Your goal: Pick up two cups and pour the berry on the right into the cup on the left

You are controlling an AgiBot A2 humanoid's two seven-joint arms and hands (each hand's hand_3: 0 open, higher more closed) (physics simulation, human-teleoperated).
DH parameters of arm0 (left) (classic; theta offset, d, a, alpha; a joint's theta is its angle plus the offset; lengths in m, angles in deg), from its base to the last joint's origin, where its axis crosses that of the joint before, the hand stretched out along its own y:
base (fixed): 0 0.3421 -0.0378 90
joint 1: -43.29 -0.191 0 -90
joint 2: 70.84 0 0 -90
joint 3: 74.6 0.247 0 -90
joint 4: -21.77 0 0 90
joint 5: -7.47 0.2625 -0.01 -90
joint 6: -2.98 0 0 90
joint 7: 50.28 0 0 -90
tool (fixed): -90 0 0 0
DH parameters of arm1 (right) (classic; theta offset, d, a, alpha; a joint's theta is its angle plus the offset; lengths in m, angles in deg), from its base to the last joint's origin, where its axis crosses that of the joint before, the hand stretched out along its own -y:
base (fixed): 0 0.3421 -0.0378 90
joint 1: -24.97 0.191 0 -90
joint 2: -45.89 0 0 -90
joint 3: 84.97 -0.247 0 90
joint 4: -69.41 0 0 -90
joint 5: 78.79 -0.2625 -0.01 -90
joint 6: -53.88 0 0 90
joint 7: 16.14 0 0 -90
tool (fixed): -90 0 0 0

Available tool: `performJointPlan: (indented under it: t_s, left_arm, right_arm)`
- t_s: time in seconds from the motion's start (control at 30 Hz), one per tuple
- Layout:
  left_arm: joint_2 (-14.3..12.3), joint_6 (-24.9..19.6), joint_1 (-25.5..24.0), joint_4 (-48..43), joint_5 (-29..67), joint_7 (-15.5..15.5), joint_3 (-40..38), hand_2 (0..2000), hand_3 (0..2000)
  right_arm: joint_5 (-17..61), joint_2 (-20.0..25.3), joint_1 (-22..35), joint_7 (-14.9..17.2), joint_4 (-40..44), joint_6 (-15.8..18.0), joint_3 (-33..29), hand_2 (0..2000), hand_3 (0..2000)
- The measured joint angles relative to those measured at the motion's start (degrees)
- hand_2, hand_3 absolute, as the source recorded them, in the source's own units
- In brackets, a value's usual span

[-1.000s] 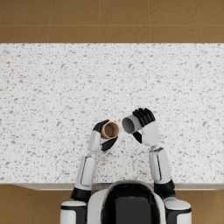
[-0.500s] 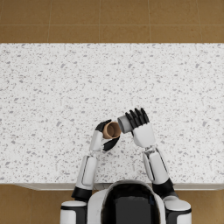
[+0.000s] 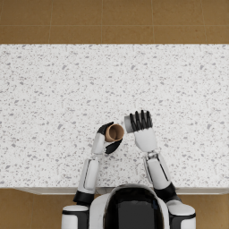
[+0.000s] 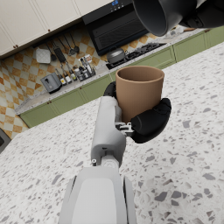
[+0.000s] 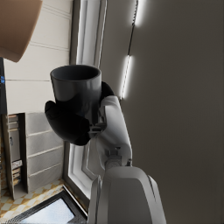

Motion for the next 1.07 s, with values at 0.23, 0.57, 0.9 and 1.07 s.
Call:
performJointPlan:
  t_s: [0.23,0.57,0.9,1.07]
  left_arm:
    - [-0.1,-0.1,0.2,0.1,0.0,0.0,-0.1,2000,1280]
    - [0.0,-0.2,-0.3,0.2,0.0,0.0,-0.4,2000,1280]
    - [0.0,-0.2,-0.4,0.2,0.0,0.0,-0.4,2000,1280]
    - [0.0,-0.2,-0.4,0.2,0.0,0.0,-0.4,2000,1280]
  right_arm:
    - [7.4,-0.7,0.1,0.0,0.0,0.0,0.6,2000,1280]
    - [8.2,-0.2,-0.4,0.0,-0.1,0.1,0.0,2000,1280]
    - [8.2,-0.3,-0.5,0.0,-0.1,0.1,0.0,2000,1280]
    - [8.2,-0.3,-0.5,0.0,-0.1,0.1,0.0,2000,1280]
